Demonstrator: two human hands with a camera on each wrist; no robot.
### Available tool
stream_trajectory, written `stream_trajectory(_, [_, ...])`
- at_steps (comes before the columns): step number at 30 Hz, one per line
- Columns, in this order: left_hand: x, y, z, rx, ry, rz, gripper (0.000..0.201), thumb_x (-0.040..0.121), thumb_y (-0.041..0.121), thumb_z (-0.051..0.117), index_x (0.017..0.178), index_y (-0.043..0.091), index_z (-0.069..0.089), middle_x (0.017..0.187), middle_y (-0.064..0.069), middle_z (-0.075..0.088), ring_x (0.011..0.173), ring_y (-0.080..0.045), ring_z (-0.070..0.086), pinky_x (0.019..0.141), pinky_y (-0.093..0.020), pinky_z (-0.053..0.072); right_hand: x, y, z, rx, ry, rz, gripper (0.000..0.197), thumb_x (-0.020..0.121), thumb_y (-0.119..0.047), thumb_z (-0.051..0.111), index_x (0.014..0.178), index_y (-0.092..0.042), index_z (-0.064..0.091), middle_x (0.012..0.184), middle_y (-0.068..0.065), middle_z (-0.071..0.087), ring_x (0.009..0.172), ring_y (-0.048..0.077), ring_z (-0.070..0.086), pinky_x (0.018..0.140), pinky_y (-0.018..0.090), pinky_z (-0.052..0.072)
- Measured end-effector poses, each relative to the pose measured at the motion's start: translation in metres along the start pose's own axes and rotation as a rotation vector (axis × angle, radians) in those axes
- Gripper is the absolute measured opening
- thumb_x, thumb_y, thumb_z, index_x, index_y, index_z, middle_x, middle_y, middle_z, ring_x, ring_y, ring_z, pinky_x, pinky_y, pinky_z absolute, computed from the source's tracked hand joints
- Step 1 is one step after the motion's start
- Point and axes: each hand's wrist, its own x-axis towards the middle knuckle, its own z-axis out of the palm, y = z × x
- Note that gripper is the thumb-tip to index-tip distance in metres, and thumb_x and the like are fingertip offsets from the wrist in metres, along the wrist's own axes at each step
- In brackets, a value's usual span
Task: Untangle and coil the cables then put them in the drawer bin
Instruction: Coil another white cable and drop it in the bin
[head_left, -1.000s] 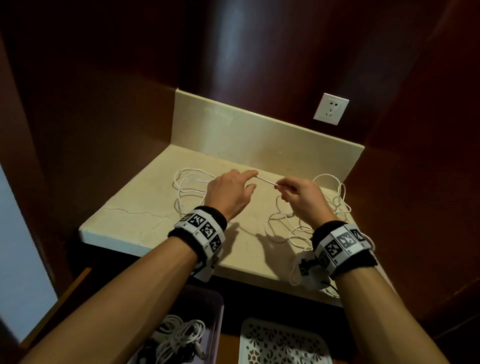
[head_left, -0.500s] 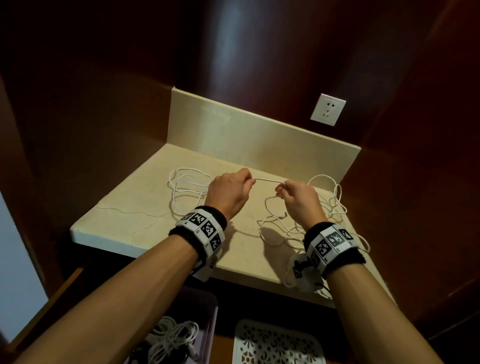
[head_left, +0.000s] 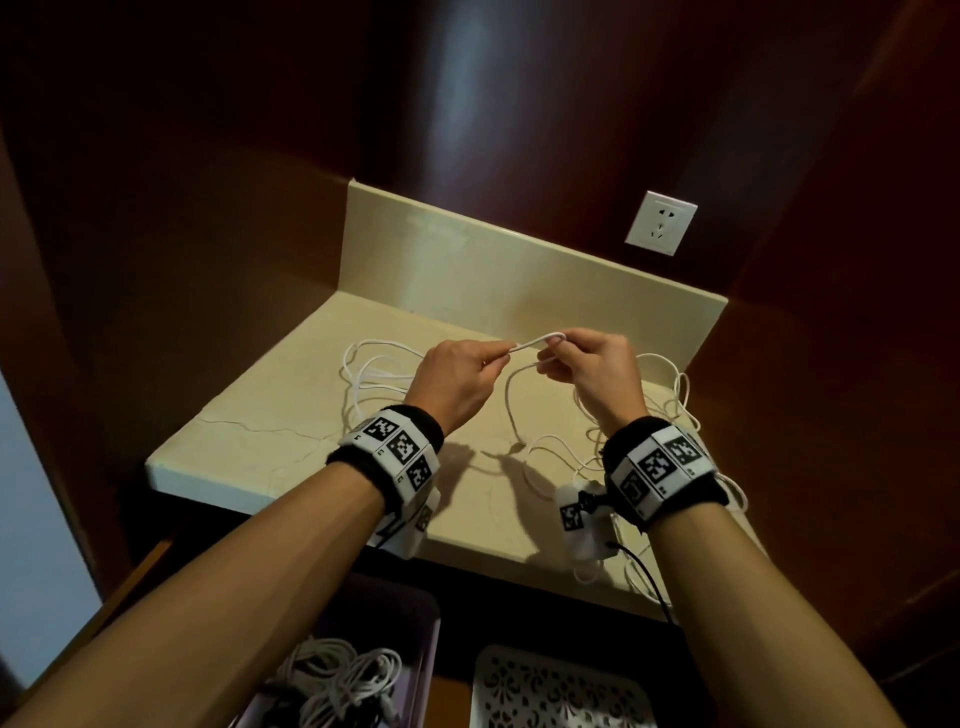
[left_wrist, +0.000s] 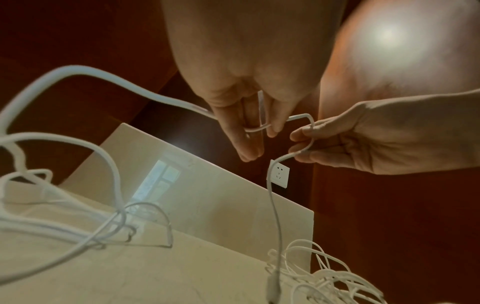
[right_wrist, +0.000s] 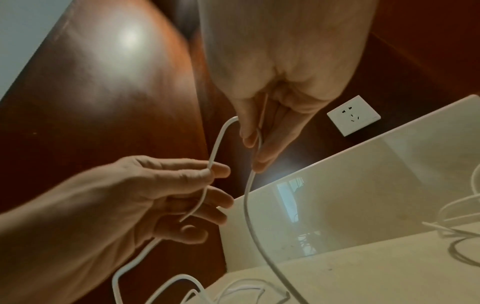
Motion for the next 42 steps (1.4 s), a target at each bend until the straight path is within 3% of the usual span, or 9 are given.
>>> stream_trajectory(6, [0.005, -0.005, 0.001, 0.064, -0.135, -0.015, 0.035, 0.098, 0.028, 0.050, 0.131, 0.027, 0.060, 0.119, -0.008, 0.068, 0.109, -0.028, 0.061, 0.091, -0.040, 0.047, -0.004, -0.009, -0.001, 0.274, 0.025, 0.106, 0.019, 0.096, 0.002, 0.051, 0.089, -0.006, 0.067, 0.077, 0.013, 0.067, 0.062, 0.017, 0.067, 0.065, 0.023, 0.057])
stream_trajectory(10, [0.003, -0.006, 0.004, 0.085, -0.268, -0.042, 0.040, 0.097, 0.025, 0.054, 0.136, 0.025, 0.055, 0.111, -0.003, 0.072, 0.106, -0.025, 0.061, 0.093, -0.037, 0.046, -0.007, -0.006, -0.010, 0.384, 0.067, 0.175, 0.018, 0.096, 0.004, 0.048, 0.103, 0.002, 0.065, 0.077, 0.013, 0.069, 0.061, 0.017, 0.069, 0.063, 0.022, 0.058])
stream_trajectory(19, [0.004, 0.010, 0.022, -0.100, -0.282, -0.133, 0.016, 0.089, 0.013, 0.059, 0.101, 0.017, 0.069, 0.090, -0.002, 0.074, 0.087, -0.022, 0.066, 0.081, -0.036, 0.054, -0.020, -0.001, -0.029, 0.467, 0.075, 0.235, 0.035, 0.096, 0.010, 0.037, 0.104, -0.004, 0.067, 0.091, 0.020, 0.070, 0.076, 0.026, 0.072, 0.071, 0.026, 0.060])
stream_trajectory(23, [0.004, 0.013, 0.025, -0.112, -0.301, -0.131, 0.018, 0.092, 0.015, 0.053, 0.094, 0.018, 0.071, 0.079, 0.003, 0.073, 0.080, -0.018, 0.067, 0.077, -0.037, 0.055, -0.027, -0.001, -0.037, 0.178, 0.002, 0.217, 0.047, 0.088, 0.019, 0.030, 0.099, -0.005, 0.069, 0.100, 0.022, 0.067, 0.083, 0.028, 0.068, 0.082, 0.030, 0.057])
stream_trajectory(28, [0.005, 0.014, 0.026, 0.094, -0.278, -0.051, 0.023, 0.097, 0.024, 0.052, 0.103, 0.019, 0.073, 0.079, 0.002, 0.073, 0.077, -0.018, 0.063, 0.071, -0.030, 0.046, -0.029, 0.007, -0.038, -0.412, -0.232, 0.140, 0.043, 0.087, 0.004, 0.049, 0.123, -0.016, 0.064, 0.118, 0.005, 0.067, 0.109, 0.016, 0.061, 0.098, 0.033, 0.048])
stream_trajectory(32, [0.004, 0.015, 0.027, 0.170, -0.279, 0.002, 0.026, 0.097, 0.025, 0.049, 0.109, 0.020, 0.072, 0.090, -0.002, 0.074, 0.088, -0.024, 0.063, 0.073, -0.031, 0.042, -0.030, 0.011, -0.028, -0.656, -0.354, 0.046, 0.028, 0.100, -0.033, 0.048, 0.108, -0.014, 0.067, 0.096, -0.001, 0.070, 0.090, 0.018, 0.062, 0.083, 0.035, 0.049])
stream_trajectory(34, [0.003, 0.014, 0.027, 0.185, -0.274, 0.000, 0.026, 0.097, 0.026, 0.049, 0.112, 0.022, 0.070, 0.097, -0.003, 0.073, 0.091, -0.026, 0.063, 0.076, -0.034, 0.045, -0.030, 0.012, -0.025, -0.726, -0.348, 0.023, 0.028, 0.102, -0.034, 0.043, 0.089, -0.018, 0.063, 0.077, -0.008, 0.063, 0.073, 0.012, 0.056, 0.068, 0.031, 0.041])
stream_trajectory(37, [0.001, 0.009, 0.023, 0.302, -0.277, 0.002, 0.025, 0.097, 0.027, 0.049, 0.114, 0.025, 0.067, 0.106, -0.003, 0.071, 0.099, -0.026, 0.062, 0.080, -0.035, 0.045, -0.028, 0.014, -0.025, -0.742, -0.308, 0.001, 0.025, 0.102, -0.030, 0.045, 0.093, -0.022, 0.066, 0.074, -0.008, 0.060, 0.062, 0.003, 0.047, 0.058, 0.028, 0.033])
stream_trajectory(42, [0.001, -0.010, 0.006, 0.458, -0.334, -0.007, 0.028, 0.095, 0.020, 0.043, 0.112, 0.025, 0.065, 0.116, 0.000, 0.067, 0.106, -0.024, 0.059, 0.075, -0.032, 0.038, -0.020, 0.022, -0.035, -0.798, -0.225, 0.013, 0.027, 0.102, -0.029, 0.043, 0.100, -0.022, 0.068, 0.083, -0.009, 0.060, 0.080, 0.014, 0.056, 0.072, 0.031, 0.044])
